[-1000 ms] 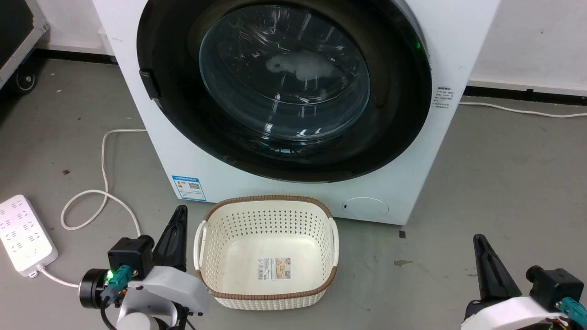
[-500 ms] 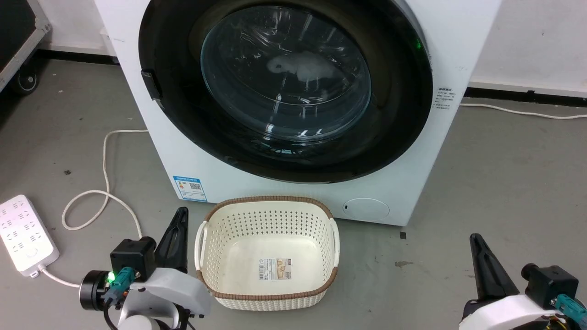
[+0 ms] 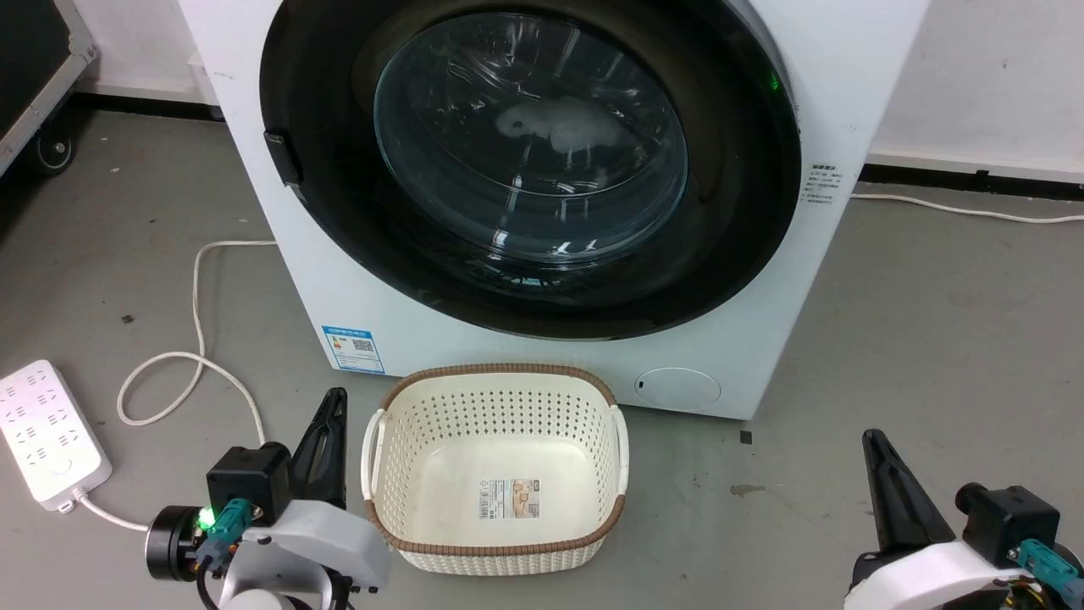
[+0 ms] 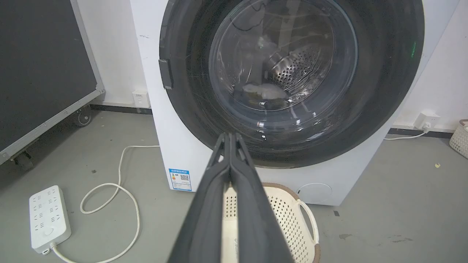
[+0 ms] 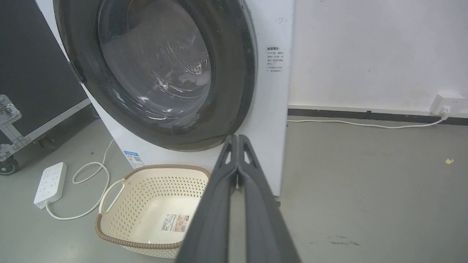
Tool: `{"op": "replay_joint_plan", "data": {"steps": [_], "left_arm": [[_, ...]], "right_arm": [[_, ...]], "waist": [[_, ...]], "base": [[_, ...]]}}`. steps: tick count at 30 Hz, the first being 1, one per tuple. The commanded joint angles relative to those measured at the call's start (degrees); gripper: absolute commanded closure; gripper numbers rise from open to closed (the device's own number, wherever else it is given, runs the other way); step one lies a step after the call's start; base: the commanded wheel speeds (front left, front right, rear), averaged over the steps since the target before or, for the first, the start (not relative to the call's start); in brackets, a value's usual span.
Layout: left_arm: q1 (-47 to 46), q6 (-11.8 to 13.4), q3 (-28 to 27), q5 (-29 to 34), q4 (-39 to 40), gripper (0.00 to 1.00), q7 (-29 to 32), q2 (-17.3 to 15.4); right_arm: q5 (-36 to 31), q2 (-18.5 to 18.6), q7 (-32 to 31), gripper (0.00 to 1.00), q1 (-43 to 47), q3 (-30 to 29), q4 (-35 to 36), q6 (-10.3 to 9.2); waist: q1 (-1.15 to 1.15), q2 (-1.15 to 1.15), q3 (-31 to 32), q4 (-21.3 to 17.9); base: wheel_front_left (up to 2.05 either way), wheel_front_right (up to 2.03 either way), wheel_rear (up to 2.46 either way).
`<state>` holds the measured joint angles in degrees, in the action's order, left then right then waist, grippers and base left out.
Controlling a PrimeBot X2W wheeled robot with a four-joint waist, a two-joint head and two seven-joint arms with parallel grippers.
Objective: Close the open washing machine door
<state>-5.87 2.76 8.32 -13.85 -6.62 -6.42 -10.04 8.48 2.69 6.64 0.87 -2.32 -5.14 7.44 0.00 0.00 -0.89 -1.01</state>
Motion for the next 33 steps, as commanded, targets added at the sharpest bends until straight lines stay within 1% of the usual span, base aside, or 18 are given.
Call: {"op": "replay_joint_plan", "data": {"steps": [1,33], "left_arm": [[0.65,-0.36,-0.35,0.62,0.40,1.00,0.32,0.22],[2.75,-1.33,-3.56,5.95,2.90,1.00,2.78,3.02]], "right_arm": [[-0.52,0.08,-0.23,1.00,-0.30,0.14,0.45,0.02],[-3.72,0.12,-2.81,1.00,-0.53,1.02,2.34,0.03]], "waist": [[0.00,0.00,0.01,0.01],[0.00,0.00,0.37,0.41]], "base": [[0.00,0.00,0.00],[0.00,0.00,0.00]]}}
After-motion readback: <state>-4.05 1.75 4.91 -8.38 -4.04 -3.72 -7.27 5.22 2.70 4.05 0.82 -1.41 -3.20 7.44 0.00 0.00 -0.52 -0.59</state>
